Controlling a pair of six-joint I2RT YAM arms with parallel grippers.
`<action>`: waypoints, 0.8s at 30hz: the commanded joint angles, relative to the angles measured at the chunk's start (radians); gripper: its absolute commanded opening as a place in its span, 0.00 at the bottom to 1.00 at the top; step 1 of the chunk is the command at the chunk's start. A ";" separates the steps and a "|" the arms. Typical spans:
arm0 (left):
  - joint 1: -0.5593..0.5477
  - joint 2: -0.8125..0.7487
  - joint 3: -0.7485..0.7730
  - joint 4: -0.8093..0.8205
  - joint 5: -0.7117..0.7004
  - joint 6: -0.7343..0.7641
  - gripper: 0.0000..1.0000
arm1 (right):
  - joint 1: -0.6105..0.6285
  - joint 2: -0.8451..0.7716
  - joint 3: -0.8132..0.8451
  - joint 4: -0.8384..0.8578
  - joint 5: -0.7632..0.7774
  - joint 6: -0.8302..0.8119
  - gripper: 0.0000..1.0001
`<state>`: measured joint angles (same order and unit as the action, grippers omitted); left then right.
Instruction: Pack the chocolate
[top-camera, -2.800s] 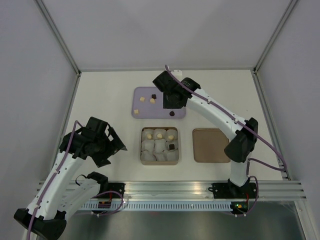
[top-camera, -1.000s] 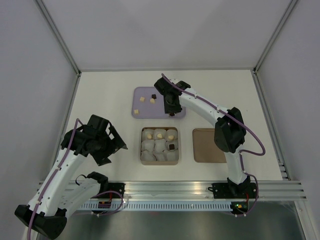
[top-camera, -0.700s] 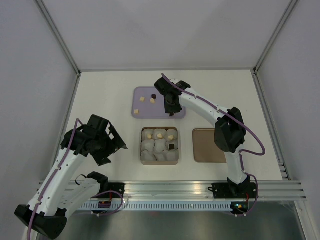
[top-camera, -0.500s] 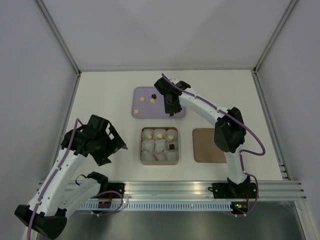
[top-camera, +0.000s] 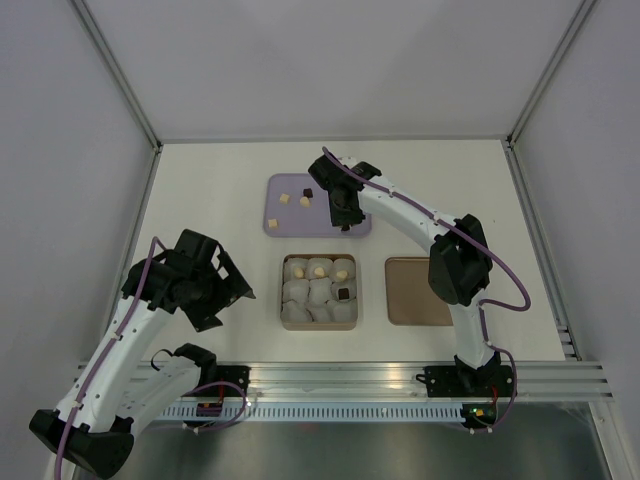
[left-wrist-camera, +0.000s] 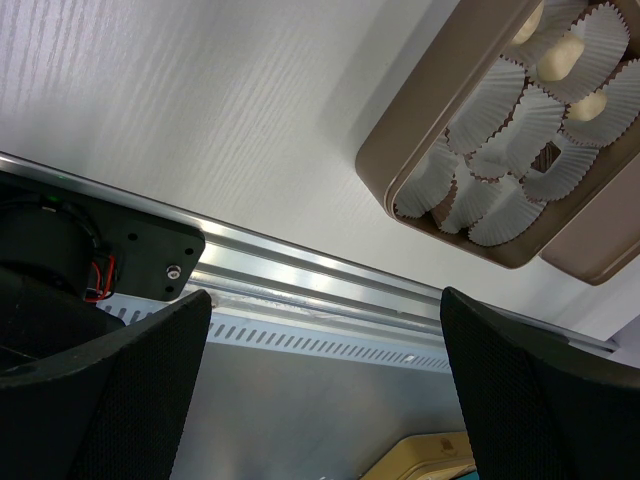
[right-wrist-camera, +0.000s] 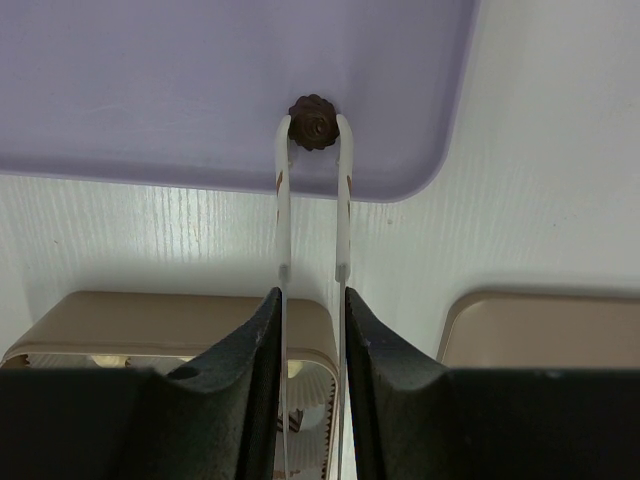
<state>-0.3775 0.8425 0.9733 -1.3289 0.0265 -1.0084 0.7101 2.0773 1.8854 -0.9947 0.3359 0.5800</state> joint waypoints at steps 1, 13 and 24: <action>-0.004 -0.003 0.016 0.013 0.003 -0.022 1.00 | -0.003 -0.031 0.018 0.008 0.025 -0.026 0.14; -0.004 -0.003 0.021 0.013 0.006 -0.027 0.99 | -0.001 -0.131 -0.034 0.034 0.006 -0.054 0.15; -0.004 -0.011 0.021 0.011 0.009 -0.027 0.99 | 0.008 -0.233 -0.100 0.051 -0.037 -0.069 0.14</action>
<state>-0.3775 0.8421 0.9733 -1.3289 0.0269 -1.0084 0.7113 1.9041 1.8038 -0.9730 0.3145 0.5285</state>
